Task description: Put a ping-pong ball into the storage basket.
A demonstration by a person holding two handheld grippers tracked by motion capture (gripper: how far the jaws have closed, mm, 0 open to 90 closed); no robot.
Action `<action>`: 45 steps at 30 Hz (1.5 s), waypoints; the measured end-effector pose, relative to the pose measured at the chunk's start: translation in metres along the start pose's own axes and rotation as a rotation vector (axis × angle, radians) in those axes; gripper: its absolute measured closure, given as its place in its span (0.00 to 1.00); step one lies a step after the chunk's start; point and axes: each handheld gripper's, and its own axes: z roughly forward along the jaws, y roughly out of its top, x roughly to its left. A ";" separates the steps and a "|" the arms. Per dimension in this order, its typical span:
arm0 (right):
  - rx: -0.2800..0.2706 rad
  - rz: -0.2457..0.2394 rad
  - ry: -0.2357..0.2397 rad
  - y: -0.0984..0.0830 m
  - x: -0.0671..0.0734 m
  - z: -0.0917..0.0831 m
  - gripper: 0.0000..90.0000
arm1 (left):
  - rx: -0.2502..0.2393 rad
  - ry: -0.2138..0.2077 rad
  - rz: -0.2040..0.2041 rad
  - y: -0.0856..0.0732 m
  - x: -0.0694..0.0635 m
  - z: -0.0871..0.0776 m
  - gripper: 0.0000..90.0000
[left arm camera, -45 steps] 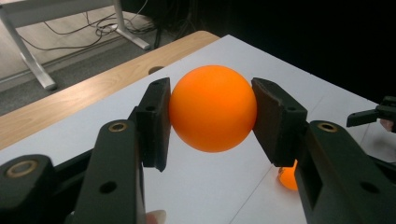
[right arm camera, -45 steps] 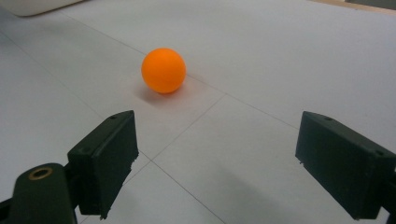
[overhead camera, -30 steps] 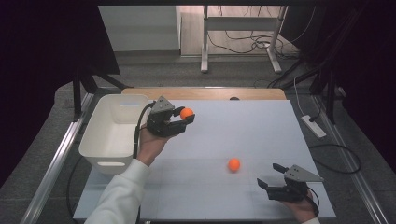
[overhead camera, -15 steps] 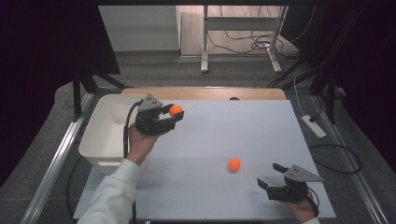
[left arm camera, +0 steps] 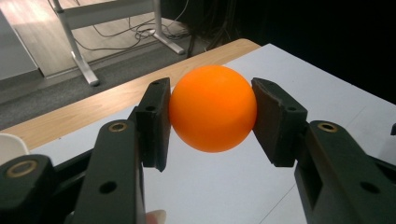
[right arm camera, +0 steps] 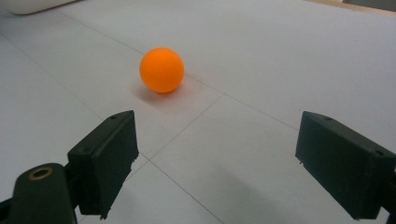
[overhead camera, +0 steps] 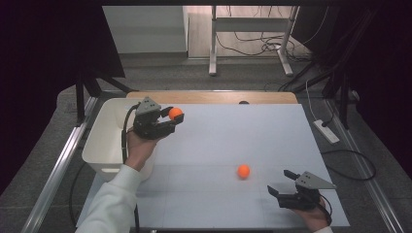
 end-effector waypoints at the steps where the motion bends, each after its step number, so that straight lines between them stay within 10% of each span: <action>1: 0.000 0.001 0.000 0.000 0.000 0.000 0.14 | 0.002 0.003 0.000 0.000 0.001 0.000 0.57; 45: 0.000 0.003 -0.011 0.000 0.000 0.000 0.14 | 0.017 0.148 -0.075 -0.014 0.050 -0.021 0.57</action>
